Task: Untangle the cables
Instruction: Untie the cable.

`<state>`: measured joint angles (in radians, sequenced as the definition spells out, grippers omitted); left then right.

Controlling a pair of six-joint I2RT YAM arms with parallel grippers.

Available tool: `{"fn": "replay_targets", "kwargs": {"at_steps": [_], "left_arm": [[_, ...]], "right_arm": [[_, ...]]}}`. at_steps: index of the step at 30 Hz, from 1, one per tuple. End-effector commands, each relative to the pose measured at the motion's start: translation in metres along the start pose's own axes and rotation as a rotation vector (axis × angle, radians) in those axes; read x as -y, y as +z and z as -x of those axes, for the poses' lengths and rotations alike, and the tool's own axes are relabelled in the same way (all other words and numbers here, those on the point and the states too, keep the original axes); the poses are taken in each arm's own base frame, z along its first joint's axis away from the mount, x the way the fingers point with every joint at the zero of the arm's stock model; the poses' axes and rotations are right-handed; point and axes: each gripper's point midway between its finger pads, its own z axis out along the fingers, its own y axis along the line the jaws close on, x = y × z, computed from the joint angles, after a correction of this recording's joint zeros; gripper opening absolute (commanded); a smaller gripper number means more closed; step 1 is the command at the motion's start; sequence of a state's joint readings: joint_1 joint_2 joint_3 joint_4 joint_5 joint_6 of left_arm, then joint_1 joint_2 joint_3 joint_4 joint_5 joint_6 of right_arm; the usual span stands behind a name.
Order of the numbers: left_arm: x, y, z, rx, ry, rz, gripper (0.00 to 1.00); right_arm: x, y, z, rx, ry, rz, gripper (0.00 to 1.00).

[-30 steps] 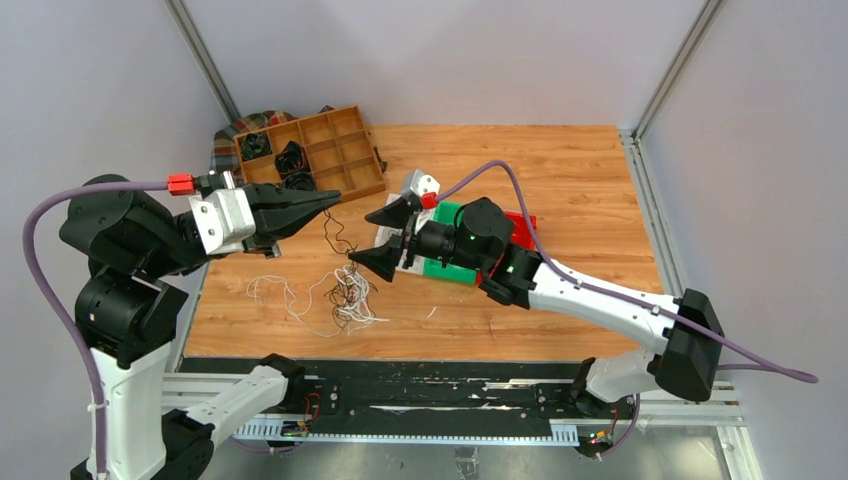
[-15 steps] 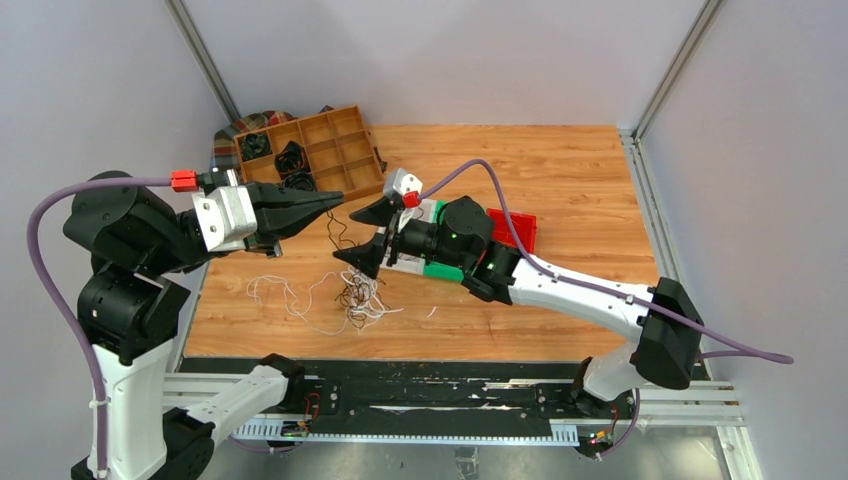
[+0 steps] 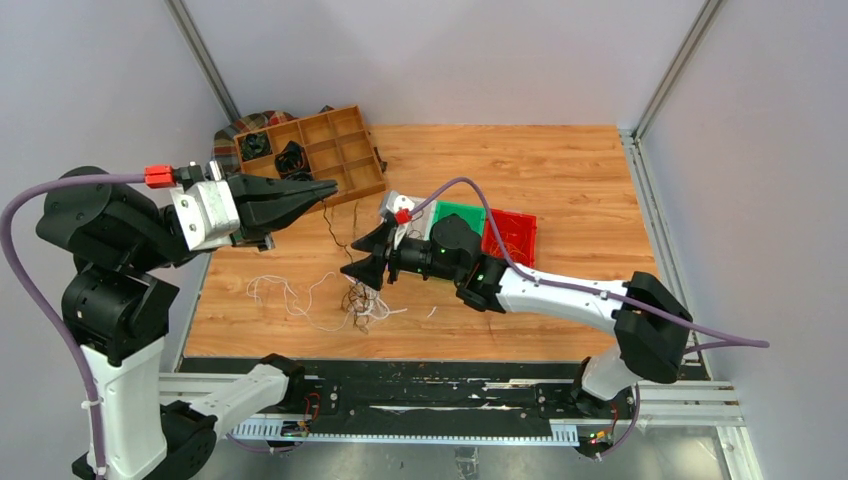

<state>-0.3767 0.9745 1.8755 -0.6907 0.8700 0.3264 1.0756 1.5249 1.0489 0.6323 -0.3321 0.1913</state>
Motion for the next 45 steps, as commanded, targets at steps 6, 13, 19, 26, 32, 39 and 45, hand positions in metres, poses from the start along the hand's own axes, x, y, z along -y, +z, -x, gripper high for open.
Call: {"fn": "replay_targets", "kwargs": {"at_steps": [6,13,19,26,32,39,45], "left_arm": [[-0.01,0.004,0.024,0.046,0.02,0.008,0.0],[-0.026,0.003,0.04,0.062,0.077,0.063,0.0],[-0.036,0.003,0.037,0.044,0.132,0.102,0.01],[-0.061,0.002,0.02,-0.027,0.211,0.208,0.0],[-0.069,0.005,0.01,-0.056,0.239,0.216,0.0],[-0.08,0.013,0.002,-0.075,0.245,0.221,0.0],[-0.081,0.016,0.001,-0.073,0.234,0.213,0.0]], "right_arm": [[0.014,-0.001,-0.064,-0.065,0.043,-0.073,0.55],[0.034,-0.017,-0.114,-0.109,0.072,-0.176,0.48],[0.052,-0.039,-0.119,-0.083,0.063,-0.293,0.49],[0.049,-0.061,-0.038,0.064,-0.031,-0.324,0.68],[0.005,-0.065,0.048,0.221,-0.08,-0.155,0.76],[-0.03,-0.054,0.11,0.295,-0.134,-0.017,0.77],[-0.038,-0.033,0.129,0.286,-0.157,0.045,0.77]]}}
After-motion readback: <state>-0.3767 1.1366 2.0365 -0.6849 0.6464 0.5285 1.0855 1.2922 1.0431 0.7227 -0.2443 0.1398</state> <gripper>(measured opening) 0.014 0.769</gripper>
